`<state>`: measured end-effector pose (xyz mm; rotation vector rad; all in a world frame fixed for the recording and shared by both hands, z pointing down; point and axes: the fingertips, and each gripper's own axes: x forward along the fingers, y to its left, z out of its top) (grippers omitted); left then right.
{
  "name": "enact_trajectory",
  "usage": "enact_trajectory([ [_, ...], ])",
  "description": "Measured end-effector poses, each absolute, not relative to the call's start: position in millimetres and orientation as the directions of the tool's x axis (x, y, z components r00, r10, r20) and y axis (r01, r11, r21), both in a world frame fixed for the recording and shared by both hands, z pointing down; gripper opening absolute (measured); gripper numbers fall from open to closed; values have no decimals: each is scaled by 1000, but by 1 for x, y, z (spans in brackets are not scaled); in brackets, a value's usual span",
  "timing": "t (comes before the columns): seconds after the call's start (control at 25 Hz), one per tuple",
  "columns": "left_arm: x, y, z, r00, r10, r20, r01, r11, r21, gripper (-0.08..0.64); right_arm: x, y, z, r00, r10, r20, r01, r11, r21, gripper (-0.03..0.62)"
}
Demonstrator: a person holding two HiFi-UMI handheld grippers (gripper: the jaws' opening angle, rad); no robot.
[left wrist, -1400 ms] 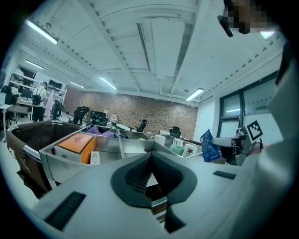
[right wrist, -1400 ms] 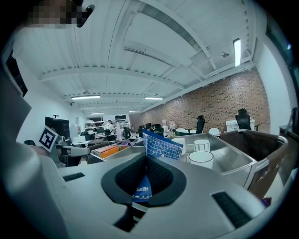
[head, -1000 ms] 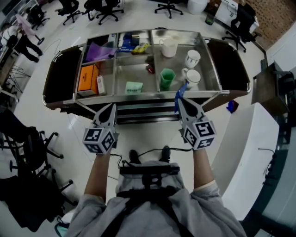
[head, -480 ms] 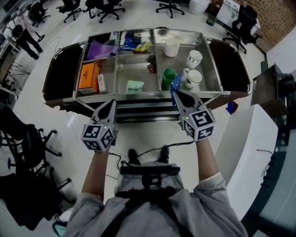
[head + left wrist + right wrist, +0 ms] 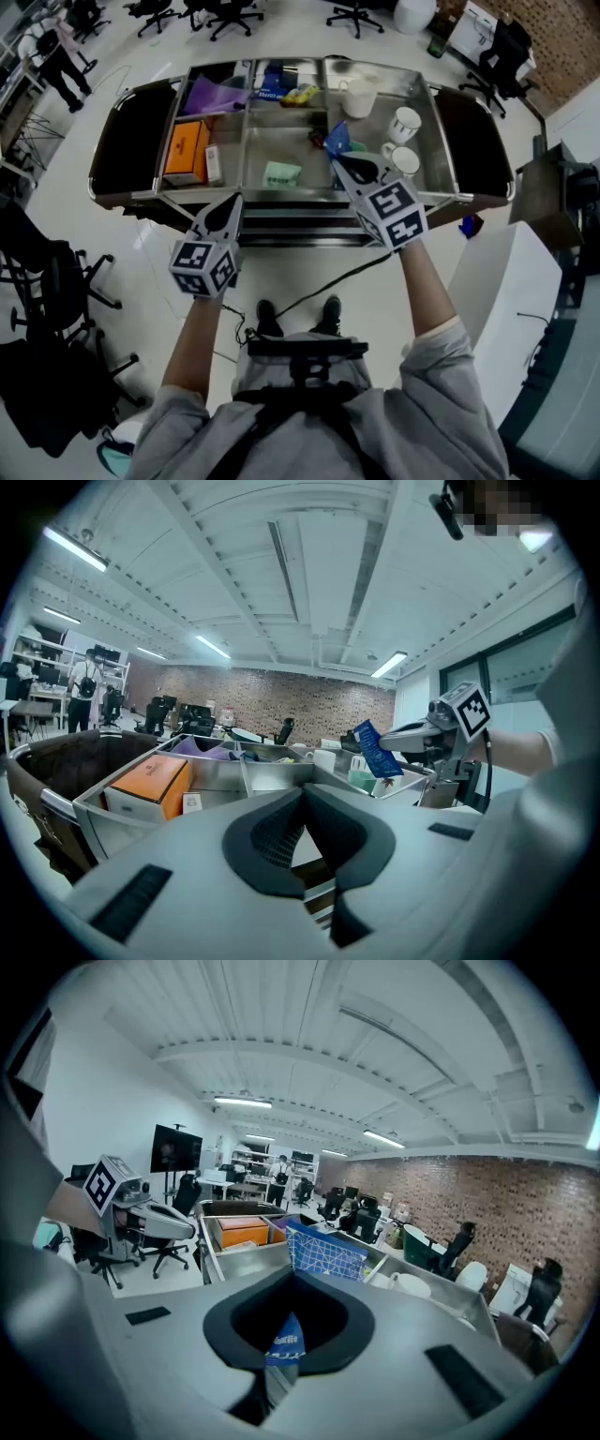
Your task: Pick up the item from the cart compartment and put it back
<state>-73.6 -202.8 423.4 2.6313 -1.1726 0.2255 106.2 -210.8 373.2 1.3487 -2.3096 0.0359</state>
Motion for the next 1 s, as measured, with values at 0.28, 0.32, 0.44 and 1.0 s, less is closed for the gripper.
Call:
enact_trajectory([
  [0.28,-75,-214,426,660,-713,237,-751,-637,175,5,78,-254,378,-466,-736,492,-716,640,278,12],
  [0.32,-75,-215,426,659,-714,238,-752,-635,176,5,72,-260,379,-474,-721,506,-694,659,289,12],
  [0.44,-77,-217,426,654,-719,234,-756,-629,181,5,54,-276,386,-493,-669,557,-620,719,315,12],
  [1.0,-94,-217,438,630,-737,245,-777,-596,204,5,9,-335,459,-387,-491,780,-349,861,369,12],
])
